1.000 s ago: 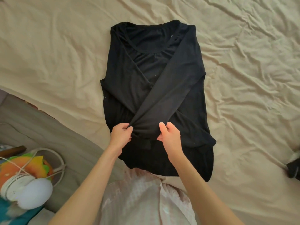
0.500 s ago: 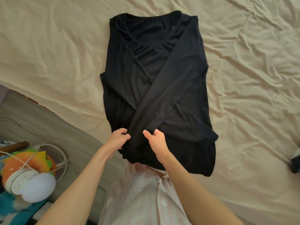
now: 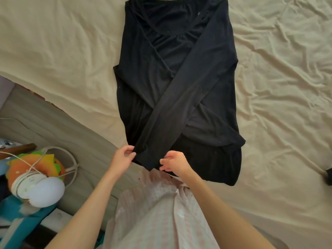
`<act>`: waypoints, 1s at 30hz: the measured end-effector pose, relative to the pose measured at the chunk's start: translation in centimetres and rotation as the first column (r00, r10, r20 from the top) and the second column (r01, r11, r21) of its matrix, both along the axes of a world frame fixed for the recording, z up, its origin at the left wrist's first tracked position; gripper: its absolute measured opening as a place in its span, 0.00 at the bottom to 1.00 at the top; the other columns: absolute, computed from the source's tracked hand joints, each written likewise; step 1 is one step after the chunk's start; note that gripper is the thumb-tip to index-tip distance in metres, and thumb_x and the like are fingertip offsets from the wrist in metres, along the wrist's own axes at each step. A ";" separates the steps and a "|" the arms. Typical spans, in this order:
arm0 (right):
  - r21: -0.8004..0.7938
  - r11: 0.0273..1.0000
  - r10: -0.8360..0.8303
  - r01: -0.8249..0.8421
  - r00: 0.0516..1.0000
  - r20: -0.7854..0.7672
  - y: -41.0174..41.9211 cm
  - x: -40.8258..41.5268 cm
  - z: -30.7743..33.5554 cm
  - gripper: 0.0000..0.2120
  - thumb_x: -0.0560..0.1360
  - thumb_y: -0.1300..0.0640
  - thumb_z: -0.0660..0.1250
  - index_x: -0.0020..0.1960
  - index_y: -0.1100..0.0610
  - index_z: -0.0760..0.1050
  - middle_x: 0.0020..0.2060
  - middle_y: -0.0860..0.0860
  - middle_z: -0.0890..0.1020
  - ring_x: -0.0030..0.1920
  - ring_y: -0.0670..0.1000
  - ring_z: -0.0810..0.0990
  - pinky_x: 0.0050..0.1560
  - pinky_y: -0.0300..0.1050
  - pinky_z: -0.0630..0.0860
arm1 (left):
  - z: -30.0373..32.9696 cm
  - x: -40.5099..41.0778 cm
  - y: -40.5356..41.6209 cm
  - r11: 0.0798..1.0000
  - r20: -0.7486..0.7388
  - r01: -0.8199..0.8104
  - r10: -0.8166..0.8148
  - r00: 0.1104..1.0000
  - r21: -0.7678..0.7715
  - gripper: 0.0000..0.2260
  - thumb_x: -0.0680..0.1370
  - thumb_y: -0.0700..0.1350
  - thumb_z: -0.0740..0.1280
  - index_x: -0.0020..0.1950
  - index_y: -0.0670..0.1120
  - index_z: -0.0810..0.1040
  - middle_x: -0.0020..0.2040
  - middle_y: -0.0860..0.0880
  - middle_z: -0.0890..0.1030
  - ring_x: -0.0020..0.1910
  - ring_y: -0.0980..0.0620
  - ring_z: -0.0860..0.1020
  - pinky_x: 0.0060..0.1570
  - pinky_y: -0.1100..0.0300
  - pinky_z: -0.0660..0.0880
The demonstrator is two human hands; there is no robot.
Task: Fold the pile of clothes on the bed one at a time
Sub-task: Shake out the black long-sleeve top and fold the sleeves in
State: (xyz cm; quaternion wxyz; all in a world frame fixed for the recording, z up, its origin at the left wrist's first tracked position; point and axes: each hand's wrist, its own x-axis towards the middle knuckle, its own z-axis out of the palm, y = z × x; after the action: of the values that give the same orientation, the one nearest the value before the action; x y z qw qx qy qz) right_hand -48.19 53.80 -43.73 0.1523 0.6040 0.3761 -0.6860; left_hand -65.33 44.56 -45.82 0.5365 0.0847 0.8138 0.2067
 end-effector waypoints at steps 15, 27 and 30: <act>0.721 0.677 -0.289 -0.150 0.846 0.448 2.7 18.0 -1.0 0.16 0.76 0.52 0.66 0.59 0.60 0.72 0.51 0.54 0.75 0.53 0.54 0.74 0.54 0.49 0.73 | -5.5 2.1 -0.6 0.956 -0.087 -0.269 0.279 0.956 0.115 0.18 0.78 0.39 0.64 0.68 0.42 0.67 0.63 0.44 0.74 0.57 0.51 0.72 0.56 0.56 0.68; 0.257 0.904 -0.407 0.343 0.874 0.266 0.8 20.8 -1.3 0.12 0.77 0.56 0.67 0.58 0.61 0.74 0.43 0.49 0.81 0.44 0.49 0.80 0.45 0.45 0.78 | -3.8 7.5 -9.1 0.912 0.030 -0.411 0.411 0.911 0.005 0.12 0.81 0.43 0.61 0.62 0.39 0.73 0.60 0.40 0.77 0.56 0.45 0.75 0.57 0.50 0.72; 0.169 0.839 -0.543 0.517 0.811 0.218 -0.1 21.5 0.1 0.10 0.79 0.57 0.63 0.58 0.61 0.72 0.47 0.52 0.80 0.46 0.51 0.80 0.45 0.47 0.78 | -1.5 7.5 -10.7 0.778 0.102 -0.628 0.623 0.776 0.021 0.16 0.82 0.46 0.57 0.67 0.39 0.68 0.61 0.44 0.75 0.60 0.44 0.74 0.61 0.45 0.71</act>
State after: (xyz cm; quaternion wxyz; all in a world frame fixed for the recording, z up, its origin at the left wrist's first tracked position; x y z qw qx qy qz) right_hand -26.67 53.68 -43.66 -0.0285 0.7754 0.2042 -0.5968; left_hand -57.86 33.83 -47.33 0.4709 -0.1852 0.7650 0.3983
